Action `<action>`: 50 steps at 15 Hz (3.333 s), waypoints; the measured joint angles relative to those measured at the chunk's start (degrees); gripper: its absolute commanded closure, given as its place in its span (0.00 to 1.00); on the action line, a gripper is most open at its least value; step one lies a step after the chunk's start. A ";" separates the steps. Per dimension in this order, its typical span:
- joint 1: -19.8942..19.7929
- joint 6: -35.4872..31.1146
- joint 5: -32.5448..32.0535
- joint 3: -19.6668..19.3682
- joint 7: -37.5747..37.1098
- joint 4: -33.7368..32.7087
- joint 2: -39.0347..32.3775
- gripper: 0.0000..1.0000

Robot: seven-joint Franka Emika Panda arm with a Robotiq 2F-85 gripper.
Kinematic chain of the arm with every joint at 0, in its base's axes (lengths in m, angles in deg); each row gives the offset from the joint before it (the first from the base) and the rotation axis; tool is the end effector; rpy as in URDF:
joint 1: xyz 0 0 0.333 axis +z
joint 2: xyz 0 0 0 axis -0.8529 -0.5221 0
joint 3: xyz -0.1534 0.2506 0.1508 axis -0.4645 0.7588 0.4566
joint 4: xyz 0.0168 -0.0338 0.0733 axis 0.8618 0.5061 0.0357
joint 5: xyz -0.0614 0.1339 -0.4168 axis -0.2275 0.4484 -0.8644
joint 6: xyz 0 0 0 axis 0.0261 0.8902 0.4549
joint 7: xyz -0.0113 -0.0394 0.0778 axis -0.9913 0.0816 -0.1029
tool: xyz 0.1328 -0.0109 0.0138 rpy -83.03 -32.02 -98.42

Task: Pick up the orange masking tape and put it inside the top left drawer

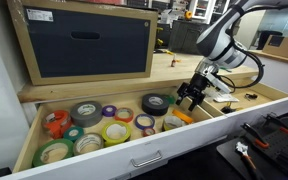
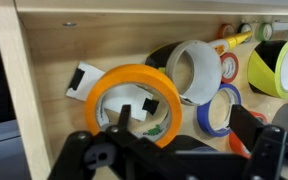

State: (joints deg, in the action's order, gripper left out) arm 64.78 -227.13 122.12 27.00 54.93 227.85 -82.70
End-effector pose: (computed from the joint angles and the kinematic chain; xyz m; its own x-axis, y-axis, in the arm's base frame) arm 0.4180 0.2449 0.1023 0.9911 -0.0461 -0.1246 -0.1003 -0.8750 -0.4735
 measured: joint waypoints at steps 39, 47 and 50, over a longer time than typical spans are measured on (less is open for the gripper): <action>9.31 -0.93 -29.27 -1.14 -9.05 -9.38 -6.65 0.95; 8.54 0.61 -43.56 -1.50 -14.52 -6.18 -5.13 0.95; 8.45 2.55 -44.70 -1.47 -14.80 -5.49 -4.74 0.95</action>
State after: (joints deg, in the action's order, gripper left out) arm 73.23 -224.58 77.42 25.53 40.12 222.36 -87.44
